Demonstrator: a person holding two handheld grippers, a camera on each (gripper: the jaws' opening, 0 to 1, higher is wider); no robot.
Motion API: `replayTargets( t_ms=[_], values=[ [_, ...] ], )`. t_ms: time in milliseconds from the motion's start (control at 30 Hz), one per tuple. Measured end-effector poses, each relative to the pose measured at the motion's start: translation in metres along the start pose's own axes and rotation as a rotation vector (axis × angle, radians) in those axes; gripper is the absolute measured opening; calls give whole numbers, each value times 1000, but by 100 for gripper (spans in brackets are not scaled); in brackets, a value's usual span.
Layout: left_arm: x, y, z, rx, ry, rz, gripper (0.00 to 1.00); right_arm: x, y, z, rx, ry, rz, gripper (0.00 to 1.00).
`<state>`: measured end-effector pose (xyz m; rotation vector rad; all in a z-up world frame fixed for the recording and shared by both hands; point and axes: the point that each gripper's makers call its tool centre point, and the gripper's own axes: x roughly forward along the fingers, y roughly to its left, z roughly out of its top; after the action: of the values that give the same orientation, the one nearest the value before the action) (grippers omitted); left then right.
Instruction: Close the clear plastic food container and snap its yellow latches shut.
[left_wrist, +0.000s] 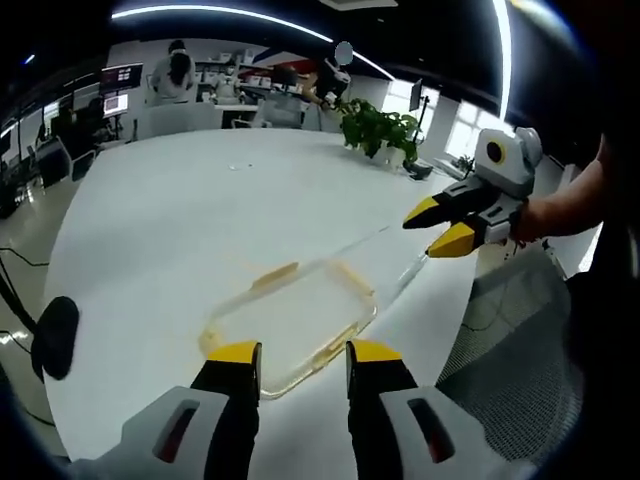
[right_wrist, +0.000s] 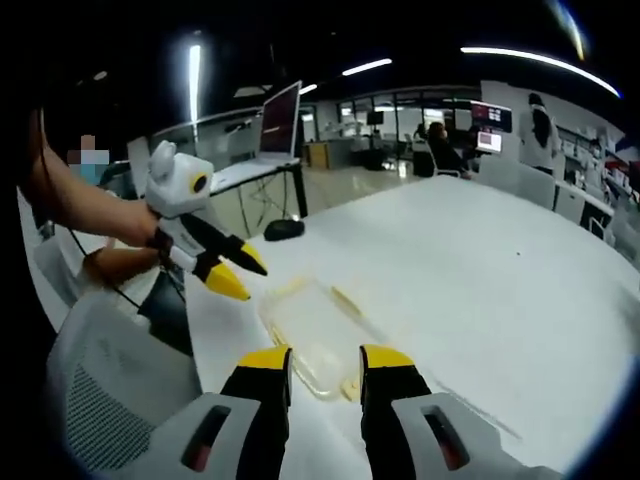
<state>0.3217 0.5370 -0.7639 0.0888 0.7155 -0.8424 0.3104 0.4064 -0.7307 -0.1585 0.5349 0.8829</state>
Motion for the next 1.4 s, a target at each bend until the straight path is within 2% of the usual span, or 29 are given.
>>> replayTargets(
  t_ms=[67,200,533,833,1400],
  values=[
    [0,2,1,2,0,-3,32,2,1,-1,-47,14,4,25],
    [2,7,-4,24,30,-7,32,6,1,-5,-72,29,6,25],
    [8,11,-10,62,67,-22,32,11,-3,-16,-70,66,0,25],
    [15,14,-7,86,83,-42,32,17,-14,-9,-51,70,-20,25],
    [20,27,-13,153,147,-68,32,28,-18,-17,-98,143,-12,25]
  ],
)
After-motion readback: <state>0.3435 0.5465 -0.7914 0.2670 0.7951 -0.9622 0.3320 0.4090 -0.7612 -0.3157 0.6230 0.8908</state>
